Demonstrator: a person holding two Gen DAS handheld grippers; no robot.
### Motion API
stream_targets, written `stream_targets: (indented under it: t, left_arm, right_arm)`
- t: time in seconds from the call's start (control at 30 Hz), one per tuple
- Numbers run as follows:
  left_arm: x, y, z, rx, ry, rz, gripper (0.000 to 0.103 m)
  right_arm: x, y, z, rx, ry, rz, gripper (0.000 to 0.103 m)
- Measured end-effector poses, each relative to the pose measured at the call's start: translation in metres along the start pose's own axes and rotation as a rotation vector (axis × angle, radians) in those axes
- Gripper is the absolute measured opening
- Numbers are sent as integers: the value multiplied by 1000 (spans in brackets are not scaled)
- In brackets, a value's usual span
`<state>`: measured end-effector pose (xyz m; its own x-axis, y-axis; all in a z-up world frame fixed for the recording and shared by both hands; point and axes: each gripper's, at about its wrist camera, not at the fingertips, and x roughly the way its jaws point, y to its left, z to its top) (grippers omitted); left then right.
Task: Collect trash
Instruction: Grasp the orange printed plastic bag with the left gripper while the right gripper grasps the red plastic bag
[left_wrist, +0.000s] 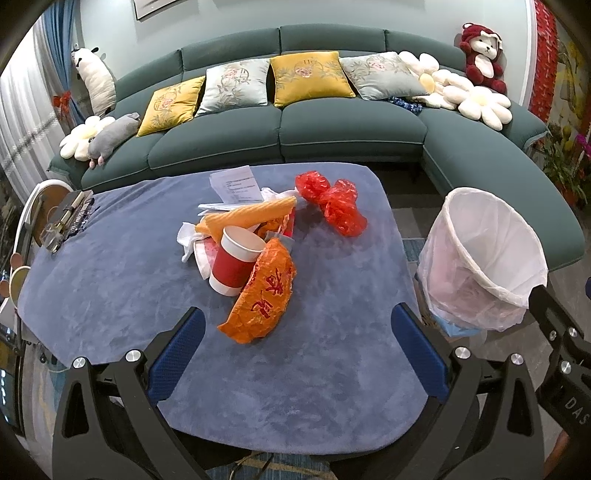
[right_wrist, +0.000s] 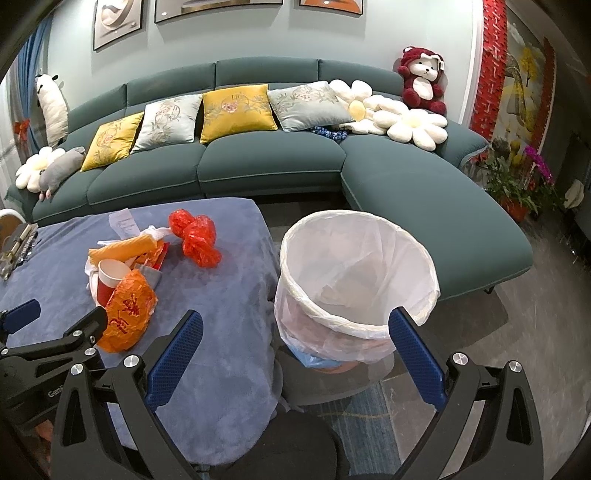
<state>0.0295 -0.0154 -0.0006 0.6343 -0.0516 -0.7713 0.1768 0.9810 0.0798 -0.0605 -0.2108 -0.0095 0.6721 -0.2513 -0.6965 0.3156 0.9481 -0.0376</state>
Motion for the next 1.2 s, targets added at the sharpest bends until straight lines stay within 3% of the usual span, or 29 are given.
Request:
stream_targets:
  t: [0.37, 0.8, 0.93, 1.2]
  left_arm:
    - [43, 33, -7, -55, 65, -33, 96]
    - [114, 64, -2, -57, 124, 1, 95]
    - [134, 66, 2, -65, 156, -9, 88]
    - [163, 69, 3, -105, 229, -65, 54]
  right_arm:
    - [31, 27, 2, -25, 25, 14, 96]
    - [92, 71, 15, -50, 70, 65, 96]
    - [113, 86, 24, -65, 77, 81, 96]
    - [158, 108, 39, -99, 103, 120, 96]
